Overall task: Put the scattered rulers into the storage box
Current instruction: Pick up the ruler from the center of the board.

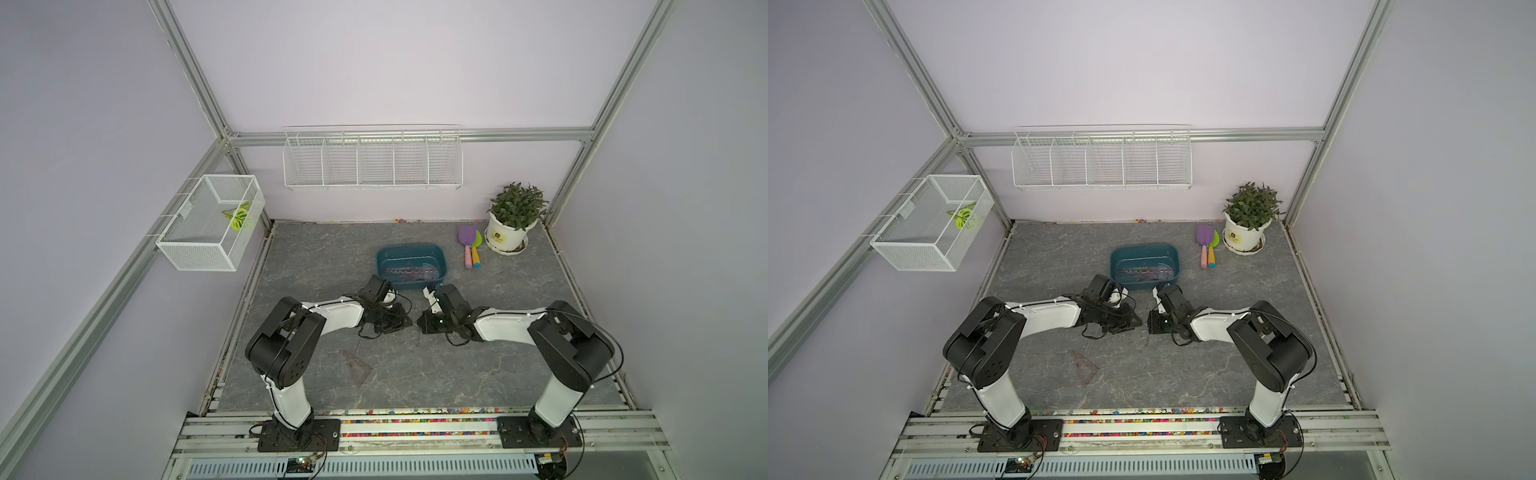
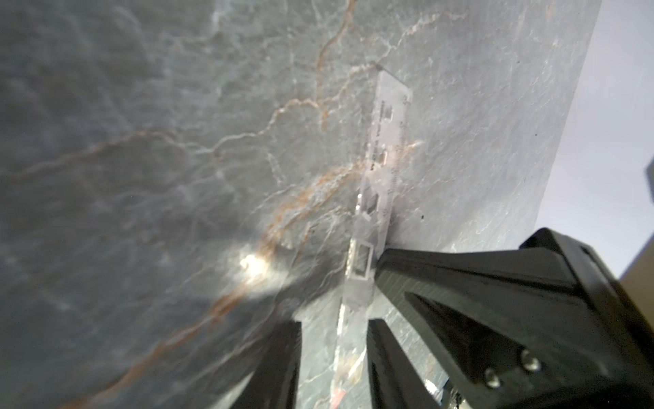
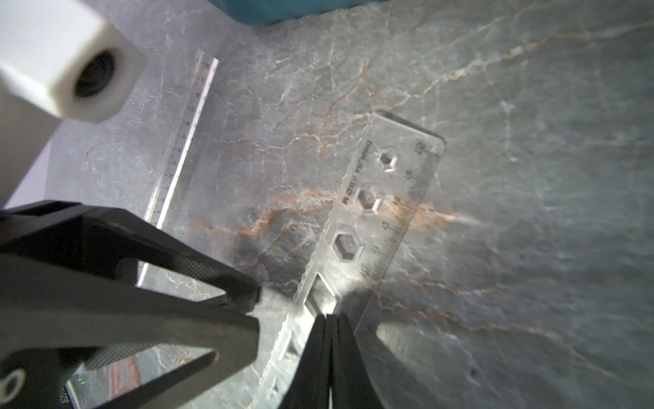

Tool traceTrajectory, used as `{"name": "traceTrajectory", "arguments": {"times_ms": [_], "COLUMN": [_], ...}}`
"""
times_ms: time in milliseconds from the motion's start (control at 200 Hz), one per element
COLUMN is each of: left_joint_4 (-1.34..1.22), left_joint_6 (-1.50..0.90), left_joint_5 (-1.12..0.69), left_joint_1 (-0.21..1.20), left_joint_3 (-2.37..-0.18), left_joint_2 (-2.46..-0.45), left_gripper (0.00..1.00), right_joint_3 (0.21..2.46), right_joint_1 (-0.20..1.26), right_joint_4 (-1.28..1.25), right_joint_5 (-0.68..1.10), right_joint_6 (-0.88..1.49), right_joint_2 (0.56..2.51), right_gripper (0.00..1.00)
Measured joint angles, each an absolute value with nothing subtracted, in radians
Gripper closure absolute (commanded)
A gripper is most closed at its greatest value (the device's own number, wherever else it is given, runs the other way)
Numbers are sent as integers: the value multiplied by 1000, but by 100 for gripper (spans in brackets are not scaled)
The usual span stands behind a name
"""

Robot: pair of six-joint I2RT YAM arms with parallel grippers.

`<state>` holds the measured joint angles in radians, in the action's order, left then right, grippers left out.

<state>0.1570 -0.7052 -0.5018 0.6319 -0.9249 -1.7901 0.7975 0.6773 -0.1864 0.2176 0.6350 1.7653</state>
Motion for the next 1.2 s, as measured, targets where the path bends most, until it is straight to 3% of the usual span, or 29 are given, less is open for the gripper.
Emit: {"name": "traceTrajectory", "arguments": {"times_ms": [420,545,810,1200], "left_joint_4": [120,115,109,200], "left_joint_6": [-709,-710,-704,-733], "left_joint_5": [-543,-547,-541,-455], "left_joint_1": [628,630,637,662], "left_joint_3": [-990,-1006,-1022,-1023], "left_joint_2": [-1863,-1882,-1912,-1835], "left_gripper": [60,66,97,100], "right_joint_3": [731,712,693,656], "right_joint_1": [667,658,652,612], "right_joint_4": [-354,-394,-436,-290], "right_joint_5": [234,244,253,252], "right_joint_6": [652,665,682,663], "right_joint_2": [1782,1784,1789,1683], "right_gripper": [91,92,91,91]}}
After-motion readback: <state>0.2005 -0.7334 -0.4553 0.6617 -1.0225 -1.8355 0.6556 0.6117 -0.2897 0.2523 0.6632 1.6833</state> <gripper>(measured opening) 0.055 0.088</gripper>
